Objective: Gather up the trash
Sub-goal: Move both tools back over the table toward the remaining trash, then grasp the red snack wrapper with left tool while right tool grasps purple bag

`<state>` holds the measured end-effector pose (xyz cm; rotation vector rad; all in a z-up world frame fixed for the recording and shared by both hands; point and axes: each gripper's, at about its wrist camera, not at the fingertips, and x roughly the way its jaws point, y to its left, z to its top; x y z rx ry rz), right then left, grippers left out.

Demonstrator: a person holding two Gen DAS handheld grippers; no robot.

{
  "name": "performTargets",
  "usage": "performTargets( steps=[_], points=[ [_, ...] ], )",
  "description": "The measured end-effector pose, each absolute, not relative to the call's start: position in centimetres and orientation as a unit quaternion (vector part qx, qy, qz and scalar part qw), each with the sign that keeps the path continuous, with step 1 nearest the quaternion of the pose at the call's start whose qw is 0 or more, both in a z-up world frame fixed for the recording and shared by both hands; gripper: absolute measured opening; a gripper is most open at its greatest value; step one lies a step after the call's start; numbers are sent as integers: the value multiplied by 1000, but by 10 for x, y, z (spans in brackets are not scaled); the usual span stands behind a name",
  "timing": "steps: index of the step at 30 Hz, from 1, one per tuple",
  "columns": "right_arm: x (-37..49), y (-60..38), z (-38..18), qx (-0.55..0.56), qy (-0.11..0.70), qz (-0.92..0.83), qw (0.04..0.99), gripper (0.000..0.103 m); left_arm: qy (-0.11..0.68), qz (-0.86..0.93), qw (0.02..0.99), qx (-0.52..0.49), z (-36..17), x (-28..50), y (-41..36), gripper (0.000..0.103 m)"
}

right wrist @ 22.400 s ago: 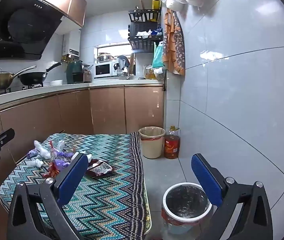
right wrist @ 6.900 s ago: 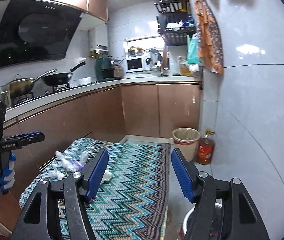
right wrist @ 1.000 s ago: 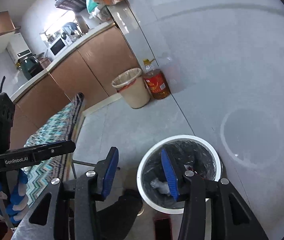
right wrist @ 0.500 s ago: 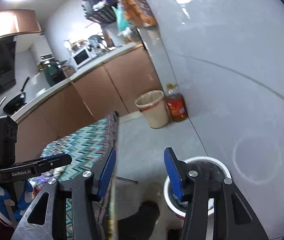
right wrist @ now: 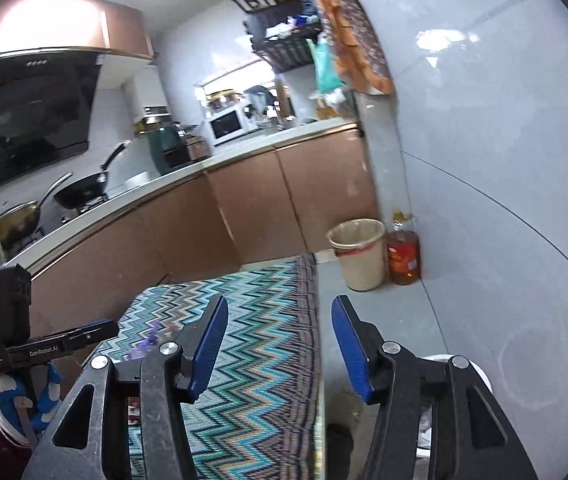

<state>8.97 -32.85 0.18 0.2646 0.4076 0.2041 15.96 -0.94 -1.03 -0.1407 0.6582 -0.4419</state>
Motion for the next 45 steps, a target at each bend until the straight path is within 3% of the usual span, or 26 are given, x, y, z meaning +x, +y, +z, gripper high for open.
performTargets(
  steps=[12,37,39,40,41,45],
  points=[
    [103,-269,3,107,208,162,959,52,298,-129,938,-118,-28,117,106,54],
    [160,-213,-77,109,326,218,913,52,428,-171,884,-85,-156,164,56,54],
    [166,-206,-83,106,335,224,909,52,432,-167,882,-87,-162,171,58,48],
    [169,-203,-85,104,339,228,907,52,433,-166,881,-87,-165,173,59,30],
    [172,-199,-87,103,343,230,905,52,438,-166,879,-88,-168,176,61,22],
    [187,-183,-99,95,359,245,895,52,440,-169,877,-98,-177,180,69,10]
  ],
)
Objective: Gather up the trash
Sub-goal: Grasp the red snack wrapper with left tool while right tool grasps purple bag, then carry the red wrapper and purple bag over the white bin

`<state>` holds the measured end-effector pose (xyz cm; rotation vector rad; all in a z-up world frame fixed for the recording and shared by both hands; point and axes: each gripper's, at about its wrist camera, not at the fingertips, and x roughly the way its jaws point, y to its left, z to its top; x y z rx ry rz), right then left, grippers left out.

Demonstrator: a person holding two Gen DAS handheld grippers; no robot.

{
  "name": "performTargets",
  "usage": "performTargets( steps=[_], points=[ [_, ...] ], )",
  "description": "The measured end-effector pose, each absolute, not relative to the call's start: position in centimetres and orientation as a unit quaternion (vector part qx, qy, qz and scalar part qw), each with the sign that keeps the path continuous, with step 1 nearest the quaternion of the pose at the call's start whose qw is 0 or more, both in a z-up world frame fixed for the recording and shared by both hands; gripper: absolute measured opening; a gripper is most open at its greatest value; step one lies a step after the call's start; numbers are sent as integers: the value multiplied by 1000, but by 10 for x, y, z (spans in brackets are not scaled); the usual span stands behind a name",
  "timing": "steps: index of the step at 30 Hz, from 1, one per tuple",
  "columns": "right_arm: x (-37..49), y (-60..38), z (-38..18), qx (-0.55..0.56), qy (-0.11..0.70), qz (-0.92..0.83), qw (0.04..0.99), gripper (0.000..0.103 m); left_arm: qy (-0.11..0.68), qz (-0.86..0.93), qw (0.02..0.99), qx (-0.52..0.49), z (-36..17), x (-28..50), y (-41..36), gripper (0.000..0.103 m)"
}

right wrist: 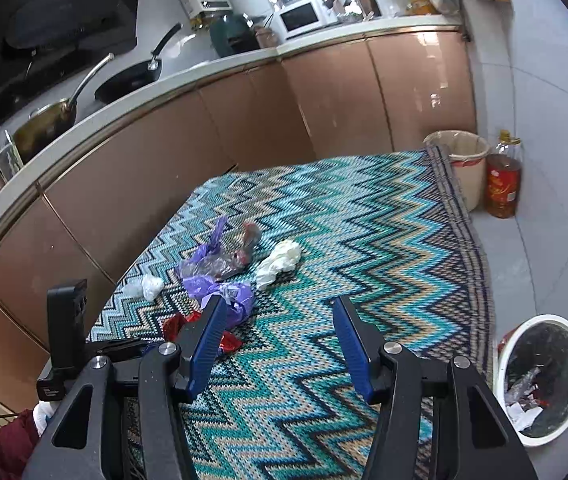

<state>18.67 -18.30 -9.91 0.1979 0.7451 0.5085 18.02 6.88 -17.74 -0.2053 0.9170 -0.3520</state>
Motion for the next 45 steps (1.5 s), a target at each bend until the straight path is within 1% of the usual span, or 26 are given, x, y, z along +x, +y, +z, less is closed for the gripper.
performTargets(
  steps=[4,14,18,26,27,28,32,36,45],
  points=[
    [202,-166,-113,92,378,260,884,52,429,-177,879,-115,-176,176,78,7],
    [237,-106,-144,63,421,306,852,52,413,-183,876,-168,-180,162,114,7],
    [250,-84,-155,45,435,320,840,55,411,-185,872,-189,-185,160,124,7],
    [270,-65,-180,37,456,325,828,55,405,-182,874,-198,-185,161,132,7],
    [270,-65,-181,38,457,325,827,52,405,-181,874,-197,-184,159,133,7],
    [270,-65,-182,40,457,328,826,45,404,-179,875,-197,-184,157,133,7],
    [262,-68,-177,41,451,338,825,43,405,-170,877,-195,-181,150,136,7],
    [249,-75,-165,46,439,342,829,42,403,-162,881,-188,-174,141,133,7],
    [209,-120,-130,75,396,328,854,42,382,-153,897,-160,-143,112,122,7]
  ],
)
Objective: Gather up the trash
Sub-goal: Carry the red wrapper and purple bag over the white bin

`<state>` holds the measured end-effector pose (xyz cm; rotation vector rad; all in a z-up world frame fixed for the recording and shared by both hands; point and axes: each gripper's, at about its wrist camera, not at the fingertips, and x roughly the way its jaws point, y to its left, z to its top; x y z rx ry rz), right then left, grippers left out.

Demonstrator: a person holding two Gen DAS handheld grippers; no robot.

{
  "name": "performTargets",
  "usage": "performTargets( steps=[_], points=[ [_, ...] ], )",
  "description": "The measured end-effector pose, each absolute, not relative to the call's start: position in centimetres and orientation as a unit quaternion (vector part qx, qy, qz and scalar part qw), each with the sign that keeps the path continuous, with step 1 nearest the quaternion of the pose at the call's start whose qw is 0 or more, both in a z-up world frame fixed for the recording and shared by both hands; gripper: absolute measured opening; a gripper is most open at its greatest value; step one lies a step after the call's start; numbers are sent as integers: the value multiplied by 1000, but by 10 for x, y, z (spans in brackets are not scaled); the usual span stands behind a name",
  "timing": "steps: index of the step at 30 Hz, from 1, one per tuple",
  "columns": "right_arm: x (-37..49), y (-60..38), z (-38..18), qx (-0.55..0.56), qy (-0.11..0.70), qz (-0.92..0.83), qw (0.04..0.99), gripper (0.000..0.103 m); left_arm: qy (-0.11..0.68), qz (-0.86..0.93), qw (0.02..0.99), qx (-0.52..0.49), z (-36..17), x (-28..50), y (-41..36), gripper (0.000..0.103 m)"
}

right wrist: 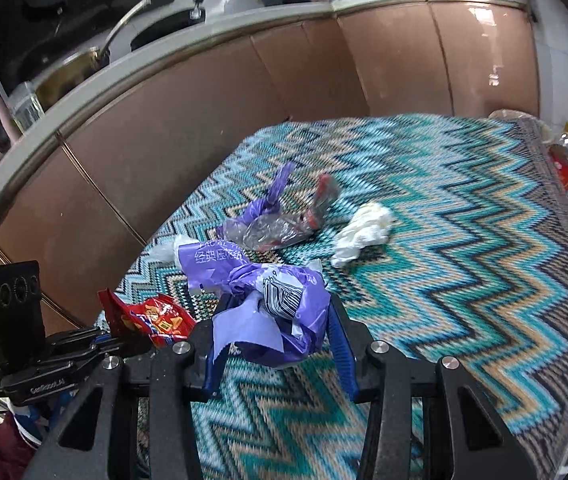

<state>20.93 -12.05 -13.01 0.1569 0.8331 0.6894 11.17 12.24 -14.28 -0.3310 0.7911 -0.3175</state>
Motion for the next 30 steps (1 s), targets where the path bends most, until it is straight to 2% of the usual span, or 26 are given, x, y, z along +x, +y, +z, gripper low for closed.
performTargets(
  steps=[15,22,30],
  points=[
    [122,-247,-76,131,289,250,915,42,335,-209,915,-80,-66,99,32,7],
    [99,-343,-95,167,275,156,934,42,357,-273,893,-25,-57,127,-63,7],
    [103,-436,-139,187,306,47,932,43,394,-345,850,64,-77,180,-204,8]
  ],
)
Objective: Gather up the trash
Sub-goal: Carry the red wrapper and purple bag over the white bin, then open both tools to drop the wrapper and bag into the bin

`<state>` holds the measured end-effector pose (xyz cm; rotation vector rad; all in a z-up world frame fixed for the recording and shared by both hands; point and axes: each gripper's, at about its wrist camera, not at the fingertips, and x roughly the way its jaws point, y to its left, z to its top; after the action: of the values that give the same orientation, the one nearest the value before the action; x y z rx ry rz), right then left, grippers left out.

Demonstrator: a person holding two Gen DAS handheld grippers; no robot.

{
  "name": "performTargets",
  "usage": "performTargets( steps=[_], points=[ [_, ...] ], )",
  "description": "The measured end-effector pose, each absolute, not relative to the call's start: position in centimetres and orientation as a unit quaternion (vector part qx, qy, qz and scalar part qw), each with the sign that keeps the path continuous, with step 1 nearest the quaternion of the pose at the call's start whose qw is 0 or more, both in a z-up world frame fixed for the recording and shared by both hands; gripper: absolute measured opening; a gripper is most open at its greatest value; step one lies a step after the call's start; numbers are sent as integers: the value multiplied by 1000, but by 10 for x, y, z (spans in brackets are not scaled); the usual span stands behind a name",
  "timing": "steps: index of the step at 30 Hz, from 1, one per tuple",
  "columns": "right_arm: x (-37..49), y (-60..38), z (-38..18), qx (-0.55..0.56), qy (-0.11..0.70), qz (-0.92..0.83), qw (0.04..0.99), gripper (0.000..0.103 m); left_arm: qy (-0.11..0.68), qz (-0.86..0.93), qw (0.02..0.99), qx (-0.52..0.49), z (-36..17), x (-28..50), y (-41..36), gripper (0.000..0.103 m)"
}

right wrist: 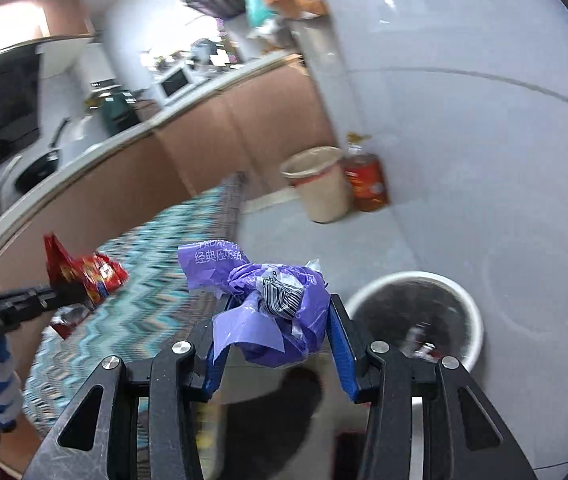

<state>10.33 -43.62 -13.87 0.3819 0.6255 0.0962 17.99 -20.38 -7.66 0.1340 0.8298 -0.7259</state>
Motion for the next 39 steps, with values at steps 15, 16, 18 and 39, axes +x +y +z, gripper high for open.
performTargets(
  steps=[15,16,18,39],
  points=[
    [164,-514,-209,174,381,-48,907,46,460,-371,797,129,-167,267,-380,13],
    [164,-515,-212,173,383,-51,906,49,464,-369,795,127,-171,271,-384,15],
    [166,-518,-217,173,390,-59,902,54,474,-365,792,122,-179,279,-392,23],
    [135,-505,-177,180,362,-77,911,58,457,-343,816,83,-142,264,-334,38]
  ],
)
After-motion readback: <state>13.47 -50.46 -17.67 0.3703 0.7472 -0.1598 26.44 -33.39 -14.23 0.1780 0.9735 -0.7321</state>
